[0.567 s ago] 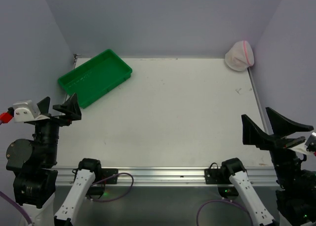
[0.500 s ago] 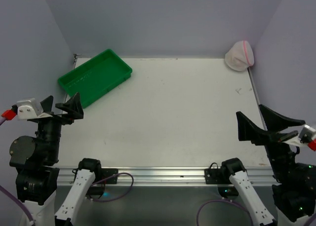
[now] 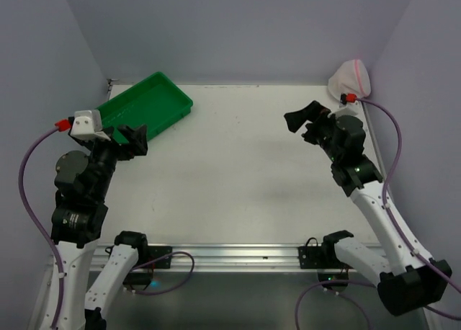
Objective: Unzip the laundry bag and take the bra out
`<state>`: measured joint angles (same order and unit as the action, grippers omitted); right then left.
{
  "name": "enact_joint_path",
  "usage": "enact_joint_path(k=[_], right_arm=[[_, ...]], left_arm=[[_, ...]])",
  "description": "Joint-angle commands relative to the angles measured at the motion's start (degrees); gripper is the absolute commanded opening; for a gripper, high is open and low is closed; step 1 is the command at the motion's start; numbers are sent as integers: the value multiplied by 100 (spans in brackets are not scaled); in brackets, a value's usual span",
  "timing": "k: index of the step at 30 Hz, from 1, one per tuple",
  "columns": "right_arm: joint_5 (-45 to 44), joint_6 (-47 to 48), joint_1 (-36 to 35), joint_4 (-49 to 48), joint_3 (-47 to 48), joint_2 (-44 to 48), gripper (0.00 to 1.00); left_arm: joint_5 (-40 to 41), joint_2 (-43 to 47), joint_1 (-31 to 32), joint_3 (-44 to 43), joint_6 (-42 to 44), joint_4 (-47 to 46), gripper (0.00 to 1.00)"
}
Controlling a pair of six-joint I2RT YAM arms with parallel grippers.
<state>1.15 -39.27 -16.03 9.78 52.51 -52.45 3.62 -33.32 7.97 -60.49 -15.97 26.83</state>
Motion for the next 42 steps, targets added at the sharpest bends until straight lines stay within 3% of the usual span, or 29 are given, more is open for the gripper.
enact_joint_path(k=[1,8,12,18,22,26,35,39,42], right_arm=[[-1071,-327,187,-1099,470,-754,99],[-2083,-1021,890,-1189,1401,-2409,99],[-1653,-2230,1505,-804,2260,-3593,99],[-1828,-3164,2051,-442,3299,-4940,99],[-1373,-3649,2367,-1273,3450,-5696,95],[-1091,-4264,2543,-1277,3844,-6486,95],[-1390,-4564,2781,-1014,4575,-7087,99],[-1388,-4599,2632,-1741,3691,-6683,99],[-1905,-4040,2229,-2191,3346,-6305,99]], left_arm=[[-291,-104,29,212,-135,-556,100],[-151,-175,29,564,-267,-565,100],[288,-131,29,661,-345,-809,100],[78,-25,29,1153,-592,-1556,100],[131,-244,29,1268,-803,-1777,100],[7,-736,29,1092,-742,-1813,100],[-168,-1308,29,1136,-864,-2226,100],[-212,-1431,29,1206,-943,-2322,100],[-326,-1493,29,1241,-979,-2393,100]])
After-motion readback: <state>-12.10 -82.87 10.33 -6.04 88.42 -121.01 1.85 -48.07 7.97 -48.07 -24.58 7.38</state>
